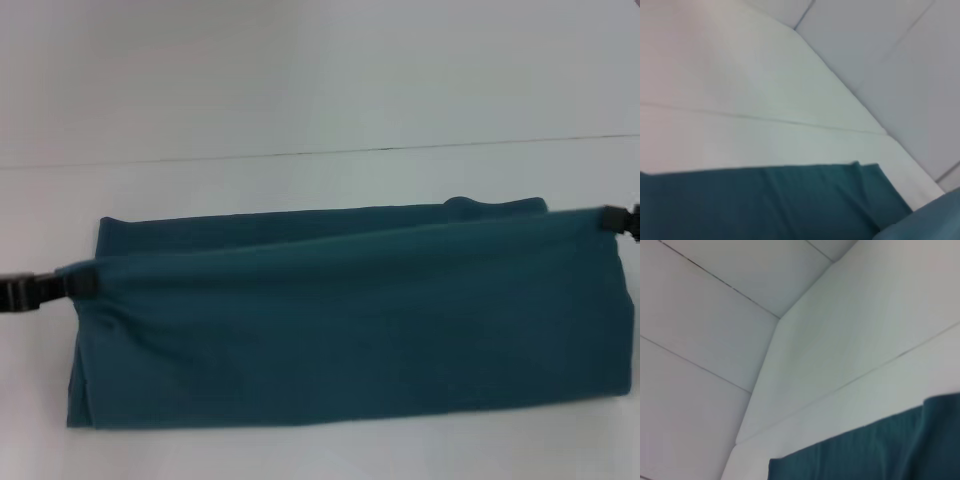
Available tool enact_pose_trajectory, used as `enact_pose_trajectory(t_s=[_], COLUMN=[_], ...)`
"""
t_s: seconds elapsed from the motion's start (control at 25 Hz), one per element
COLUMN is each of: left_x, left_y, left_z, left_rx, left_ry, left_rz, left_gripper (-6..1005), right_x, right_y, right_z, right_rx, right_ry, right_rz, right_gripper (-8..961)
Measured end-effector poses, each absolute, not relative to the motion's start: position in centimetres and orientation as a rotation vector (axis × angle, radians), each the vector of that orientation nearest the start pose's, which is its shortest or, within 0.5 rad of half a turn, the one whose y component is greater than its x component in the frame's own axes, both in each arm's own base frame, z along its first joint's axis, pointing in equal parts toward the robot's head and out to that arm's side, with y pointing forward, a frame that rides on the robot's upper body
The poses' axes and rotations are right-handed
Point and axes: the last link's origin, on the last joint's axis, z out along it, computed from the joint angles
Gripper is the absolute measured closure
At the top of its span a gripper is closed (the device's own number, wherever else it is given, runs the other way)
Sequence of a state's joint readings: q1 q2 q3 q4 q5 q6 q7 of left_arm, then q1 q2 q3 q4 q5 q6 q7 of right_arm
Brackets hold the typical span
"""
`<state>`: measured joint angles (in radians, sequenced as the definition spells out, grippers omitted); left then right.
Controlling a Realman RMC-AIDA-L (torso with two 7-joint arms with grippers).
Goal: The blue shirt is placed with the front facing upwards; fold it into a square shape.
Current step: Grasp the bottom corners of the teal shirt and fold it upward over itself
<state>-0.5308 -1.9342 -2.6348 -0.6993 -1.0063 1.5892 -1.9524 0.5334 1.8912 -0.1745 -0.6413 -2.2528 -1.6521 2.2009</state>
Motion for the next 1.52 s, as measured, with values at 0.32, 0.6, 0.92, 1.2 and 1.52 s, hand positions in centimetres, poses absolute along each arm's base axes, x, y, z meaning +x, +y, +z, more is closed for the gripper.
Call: enact_pose_trajectory(t_s=[0.32,0.6,0.92,1.2,1.52], left_x=[-29.1,-28.3,-28.4,-28.0,-27.0], left_y=[37.7,40.1,41.6,42.4,43.5], left_z=[7.2,6.6,6.6,5.0,3.5], left_rx=[-2.357,-2.322,-2.229,-2.217,-2.204], left_ry=[-1.279,-1.233,-1.194,-1.150,-1.097], left_rz=[-0.611,-0.539,-0.517,-0.452,-0.400], left_gripper=[965,965,965,966,965], right_x=[32.6,32.7,32.6,32.6,31.6], right_y=[35.9,37.5,39.2,40.3,42.2], right_z=[10.9,9.7,9.5,8.1,6.9], right_rx=[-1.977,-1.930,-1.877,-1.849,-1.826], right_ry=[1.709,1.693,1.658,1.654,1.607], right_rz=[0.885,0.816,0.777,0.707,0.661], right_gripper=[921,921,921,921,921])
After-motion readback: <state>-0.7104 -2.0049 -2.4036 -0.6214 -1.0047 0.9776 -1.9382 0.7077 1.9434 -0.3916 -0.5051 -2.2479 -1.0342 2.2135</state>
